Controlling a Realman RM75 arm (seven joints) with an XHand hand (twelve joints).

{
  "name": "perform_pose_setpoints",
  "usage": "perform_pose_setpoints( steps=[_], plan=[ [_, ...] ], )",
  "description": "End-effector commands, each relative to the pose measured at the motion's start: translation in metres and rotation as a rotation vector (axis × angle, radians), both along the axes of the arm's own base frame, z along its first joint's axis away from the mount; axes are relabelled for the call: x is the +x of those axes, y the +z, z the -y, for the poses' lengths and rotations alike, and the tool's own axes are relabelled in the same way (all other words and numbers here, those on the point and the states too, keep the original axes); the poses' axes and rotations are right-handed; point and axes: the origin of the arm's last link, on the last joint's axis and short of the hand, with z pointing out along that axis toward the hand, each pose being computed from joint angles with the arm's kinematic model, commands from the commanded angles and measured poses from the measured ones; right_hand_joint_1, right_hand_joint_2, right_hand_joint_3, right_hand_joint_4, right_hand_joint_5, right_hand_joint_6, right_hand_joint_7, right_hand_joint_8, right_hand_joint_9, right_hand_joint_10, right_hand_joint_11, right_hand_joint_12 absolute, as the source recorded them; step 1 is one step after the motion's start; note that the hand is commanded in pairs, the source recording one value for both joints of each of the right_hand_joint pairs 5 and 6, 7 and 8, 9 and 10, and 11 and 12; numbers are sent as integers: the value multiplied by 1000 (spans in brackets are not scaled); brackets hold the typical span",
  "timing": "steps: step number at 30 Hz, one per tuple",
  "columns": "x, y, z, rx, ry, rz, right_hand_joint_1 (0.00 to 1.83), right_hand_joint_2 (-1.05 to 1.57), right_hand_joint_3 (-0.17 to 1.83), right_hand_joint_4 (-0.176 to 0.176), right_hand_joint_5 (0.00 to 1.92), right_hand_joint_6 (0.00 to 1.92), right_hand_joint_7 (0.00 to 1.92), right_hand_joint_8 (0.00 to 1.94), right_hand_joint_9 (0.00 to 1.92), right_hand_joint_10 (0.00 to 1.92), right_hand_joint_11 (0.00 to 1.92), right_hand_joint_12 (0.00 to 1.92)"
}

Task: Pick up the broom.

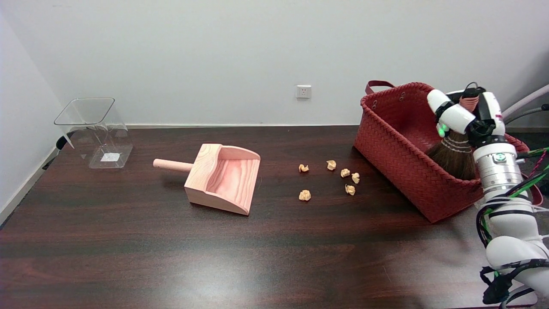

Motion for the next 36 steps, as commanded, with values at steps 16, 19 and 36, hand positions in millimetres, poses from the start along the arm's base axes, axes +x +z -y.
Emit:
perform_pose_setpoints(
  steps=[16, 19, 36],
  plan=[
    [85, -57, -13, -78, 362, -209, 856, 1571, 698, 0, 1920, 1920, 1920, 1920, 1920, 1920, 1920, 1920],
    [94, -69, -14, -109, 372, -253, 857, 1571, 708, 0, 1920, 1920, 1920, 1920, 1920, 1920, 1920, 1920],
    [128, -156, 7, -171, 528, -364, 872, 1571, 764, 0, 1920, 1920, 1920, 1920, 1920, 1920, 1920, 1920]
  ],
)
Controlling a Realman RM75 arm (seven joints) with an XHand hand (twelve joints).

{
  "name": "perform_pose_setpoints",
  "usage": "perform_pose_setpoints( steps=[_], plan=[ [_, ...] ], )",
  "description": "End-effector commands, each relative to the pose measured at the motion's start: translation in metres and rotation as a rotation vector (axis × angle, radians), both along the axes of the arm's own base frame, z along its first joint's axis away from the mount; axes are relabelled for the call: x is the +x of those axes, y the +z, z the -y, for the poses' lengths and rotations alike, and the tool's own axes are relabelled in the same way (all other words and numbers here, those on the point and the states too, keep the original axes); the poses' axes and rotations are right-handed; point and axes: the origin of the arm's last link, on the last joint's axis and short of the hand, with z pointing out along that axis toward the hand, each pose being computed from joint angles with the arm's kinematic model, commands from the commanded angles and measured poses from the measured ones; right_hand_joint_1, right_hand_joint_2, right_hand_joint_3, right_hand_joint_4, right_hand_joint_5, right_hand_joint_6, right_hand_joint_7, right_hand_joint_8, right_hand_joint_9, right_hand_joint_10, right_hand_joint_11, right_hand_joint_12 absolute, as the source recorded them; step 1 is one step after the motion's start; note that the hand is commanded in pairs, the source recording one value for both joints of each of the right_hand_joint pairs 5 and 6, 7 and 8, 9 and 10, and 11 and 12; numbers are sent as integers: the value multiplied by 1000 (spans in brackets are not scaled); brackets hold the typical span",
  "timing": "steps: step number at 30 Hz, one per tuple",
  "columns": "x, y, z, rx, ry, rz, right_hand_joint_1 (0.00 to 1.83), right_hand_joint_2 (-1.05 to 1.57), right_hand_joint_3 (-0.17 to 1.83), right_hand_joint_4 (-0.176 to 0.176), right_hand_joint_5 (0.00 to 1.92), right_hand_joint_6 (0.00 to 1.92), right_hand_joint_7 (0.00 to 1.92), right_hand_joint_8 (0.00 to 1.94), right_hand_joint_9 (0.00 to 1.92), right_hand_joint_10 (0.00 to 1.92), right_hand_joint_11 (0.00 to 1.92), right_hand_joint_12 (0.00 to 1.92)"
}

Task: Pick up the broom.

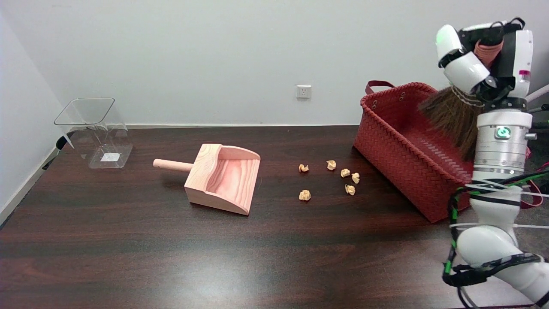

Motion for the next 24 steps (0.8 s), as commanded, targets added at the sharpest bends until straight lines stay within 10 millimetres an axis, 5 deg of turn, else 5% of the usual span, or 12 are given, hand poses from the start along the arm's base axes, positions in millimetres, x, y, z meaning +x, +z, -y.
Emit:
perform_pose_setpoints(
  steps=[1, 13, 24],
  plan=[
    [39, -90, 14, -91, 176, -94, 872, 1571, 768, 0, 1920, 1920, 1920, 1920, 1920, 1920, 1920, 1920],
    [22, -165, 28, -147, 49, -159, 870, 1571, 929, 0, 1920, 1920, 1920, 1920, 1920, 1920, 1920, 1920],
    [-4, -180, 53, -185, -4, -195, 863, 1571, 976, 0, 1920, 1920, 1920, 1920, 1920, 1920, 1920, 1920]
  ],
)
